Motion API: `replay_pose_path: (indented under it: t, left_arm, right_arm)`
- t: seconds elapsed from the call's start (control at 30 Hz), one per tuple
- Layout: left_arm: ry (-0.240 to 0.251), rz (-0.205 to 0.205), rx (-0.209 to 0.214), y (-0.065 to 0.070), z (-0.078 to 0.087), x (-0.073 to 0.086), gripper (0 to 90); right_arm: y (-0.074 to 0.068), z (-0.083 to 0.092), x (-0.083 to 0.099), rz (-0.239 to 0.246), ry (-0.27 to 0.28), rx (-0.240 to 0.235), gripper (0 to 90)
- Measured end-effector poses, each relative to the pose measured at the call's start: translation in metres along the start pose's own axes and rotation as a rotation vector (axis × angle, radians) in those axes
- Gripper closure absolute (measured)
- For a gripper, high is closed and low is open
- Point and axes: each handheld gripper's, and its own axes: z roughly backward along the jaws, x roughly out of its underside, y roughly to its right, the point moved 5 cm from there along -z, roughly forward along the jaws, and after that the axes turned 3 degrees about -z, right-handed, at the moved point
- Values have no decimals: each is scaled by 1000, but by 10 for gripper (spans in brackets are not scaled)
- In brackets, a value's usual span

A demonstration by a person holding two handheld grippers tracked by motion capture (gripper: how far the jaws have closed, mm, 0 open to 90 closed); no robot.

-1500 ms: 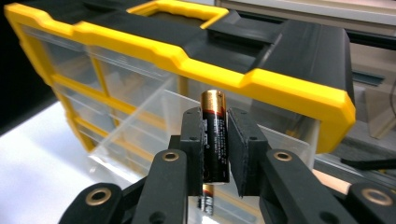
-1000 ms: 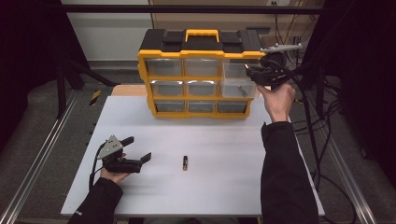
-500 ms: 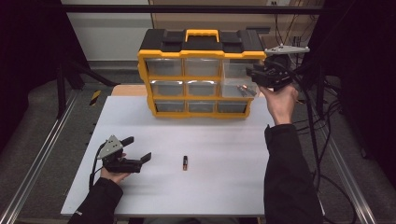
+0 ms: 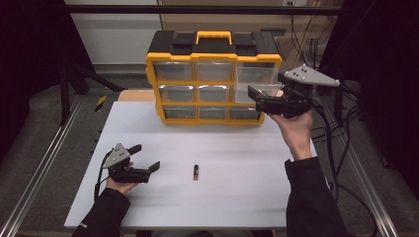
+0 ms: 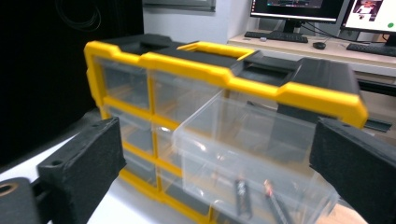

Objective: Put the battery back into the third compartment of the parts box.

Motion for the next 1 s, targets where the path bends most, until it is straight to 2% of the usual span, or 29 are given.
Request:
replay_pose_path:
  t: [0.17, 0.33, 0.47, 0.63, 1.0]
  left_arm:
    - [0, -1, 0, 0, 0, 0, 8]
    - [1, -2, 0, 0, 0, 0, 8]
    - [1, -3, 0, 0, 0, 0, 8]
    - [4, -1, -1, 0, 1, -1, 8]
    - [1, -4, -1, 1, 0, 0, 8]
  right_arm:
    - [-16, 6, 20, 4, -1, -18, 11]
    - [-30, 6, 43, -16, -12, -47, 8]
    - [-44, 1, 64, -8, -50, -70, 6]
    - [-56, -9, 87, -25, -93, -96, 6]
    - [-87, -33, 130, 1, -210, -159, 6]
